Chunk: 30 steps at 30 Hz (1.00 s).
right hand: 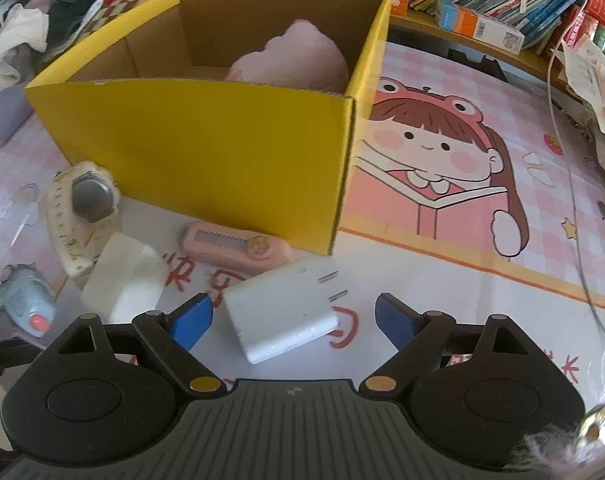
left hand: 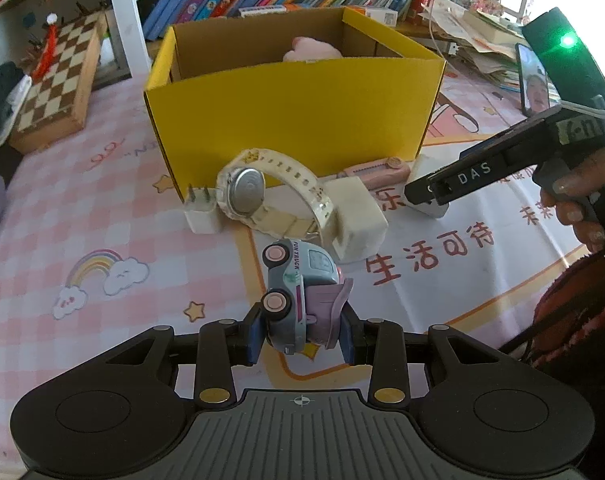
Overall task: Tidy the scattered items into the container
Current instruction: 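Close right tool on white charger while left tool holds the blue car, then carry white charger and blue toy car over the yellow box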
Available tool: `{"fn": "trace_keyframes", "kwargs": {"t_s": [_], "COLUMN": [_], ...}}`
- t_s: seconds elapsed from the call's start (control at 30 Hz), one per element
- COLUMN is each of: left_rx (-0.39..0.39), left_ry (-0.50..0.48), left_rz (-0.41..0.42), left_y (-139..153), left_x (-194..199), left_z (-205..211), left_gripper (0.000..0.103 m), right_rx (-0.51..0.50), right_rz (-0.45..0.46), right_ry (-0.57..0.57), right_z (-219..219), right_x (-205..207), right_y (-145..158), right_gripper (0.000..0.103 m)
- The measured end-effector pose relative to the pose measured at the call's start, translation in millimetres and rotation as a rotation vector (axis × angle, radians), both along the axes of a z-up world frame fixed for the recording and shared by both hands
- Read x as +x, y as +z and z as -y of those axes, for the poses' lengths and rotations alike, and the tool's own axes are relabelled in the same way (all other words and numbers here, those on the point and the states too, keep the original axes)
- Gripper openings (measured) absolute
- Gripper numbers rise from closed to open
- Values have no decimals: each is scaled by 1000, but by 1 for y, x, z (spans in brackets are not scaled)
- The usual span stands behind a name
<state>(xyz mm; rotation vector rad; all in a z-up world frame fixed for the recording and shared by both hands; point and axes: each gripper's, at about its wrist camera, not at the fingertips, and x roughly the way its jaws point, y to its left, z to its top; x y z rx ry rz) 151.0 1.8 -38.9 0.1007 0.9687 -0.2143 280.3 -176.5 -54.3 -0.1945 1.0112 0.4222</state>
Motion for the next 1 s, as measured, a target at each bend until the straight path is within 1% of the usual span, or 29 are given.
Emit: {"fn": "trace_keyframes", "kwargs": {"t_s": [0.1, 0.17, 0.3, 0.4, 0.43, 0.5, 0.7, 0.83, 1.0], "left_rx": [-7, -15, -13, -16, -17, -19, 0, 14, 21], "left_ry": [-7, -14, -4, 10, 17, 32, 60, 75, 111], "left_rz": [-13, -18, -28, -21, -18, -12, 14, 42, 107], "left_y": [-1, -1, -1, 2, 4, 7, 17, 28, 50], "left_x": [1, 1, 3, 2, 3, 3, 3, 4, 6], "left_z": [-2, -3, -10, -16, -18, -23, -40, -50, -65], "left_gripper": [35, 35, 35, 35, 35, 35, 35, 35, 35], "right_rx": [-17, -26, -7, 7, 11, 21, 49, 55, 63], "right_rz": [-10, -22, -34, -43, -46, -52, -65, -30, 20], "right_ry": [1, 2, -4, -9, -11, -14, -25, -27, -39], "right_z": [-1, -2, 1, 4, 4, 6, 12, 19, 32], "right_x": [2, 3, 4, 5, 6, 6, 7, 2, -3], "right_y": [-2, -5, -6, -6, -6, -7, -5, 9, 27], "right_gripper": [87, 84, 79, 71, 64, 57, 56, 55, 55]}}
